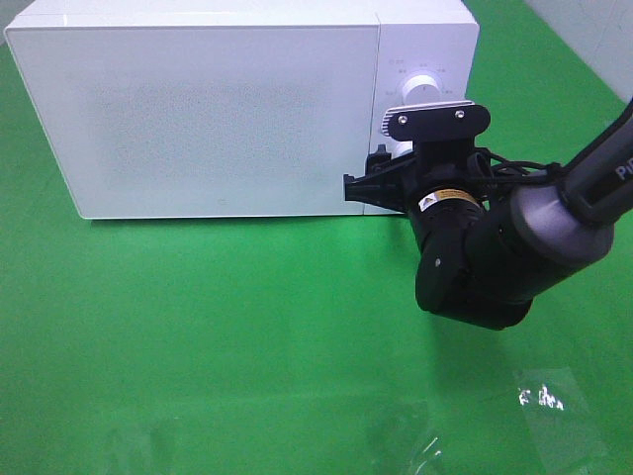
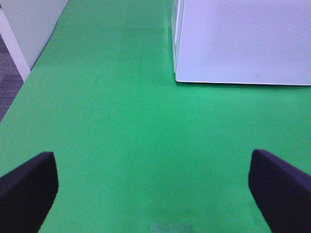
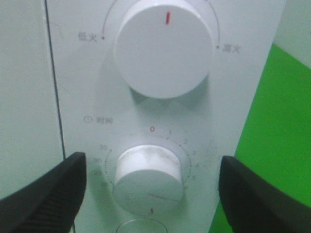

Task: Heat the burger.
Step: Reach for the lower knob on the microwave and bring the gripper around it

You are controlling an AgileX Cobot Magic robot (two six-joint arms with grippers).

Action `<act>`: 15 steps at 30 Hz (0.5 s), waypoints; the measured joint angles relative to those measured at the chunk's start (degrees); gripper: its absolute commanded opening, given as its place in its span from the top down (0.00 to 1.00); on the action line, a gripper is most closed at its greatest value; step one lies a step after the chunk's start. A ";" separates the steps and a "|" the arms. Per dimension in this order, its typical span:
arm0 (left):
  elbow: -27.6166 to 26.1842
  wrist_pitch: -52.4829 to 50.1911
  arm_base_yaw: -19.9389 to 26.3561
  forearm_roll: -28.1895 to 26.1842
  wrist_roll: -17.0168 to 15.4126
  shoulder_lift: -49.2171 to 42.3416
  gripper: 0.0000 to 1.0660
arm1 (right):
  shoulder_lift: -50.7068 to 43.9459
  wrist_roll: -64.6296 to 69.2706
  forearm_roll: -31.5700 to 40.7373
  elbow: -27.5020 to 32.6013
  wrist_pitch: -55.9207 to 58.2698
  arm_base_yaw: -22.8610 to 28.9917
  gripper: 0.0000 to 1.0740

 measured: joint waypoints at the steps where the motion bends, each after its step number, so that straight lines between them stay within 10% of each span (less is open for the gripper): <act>1: 0.00 0.00 0.00 0.00 0.00 0.00 0.06 | 0.00 0.00 0.00 0.00 0.00 0.00 0.33; 15: 0.00 0.00 0.00 0.00 0.00 0.00 0.06 | 0.80 3.90 -1.03 -1.03 0.63 -1.78 0.33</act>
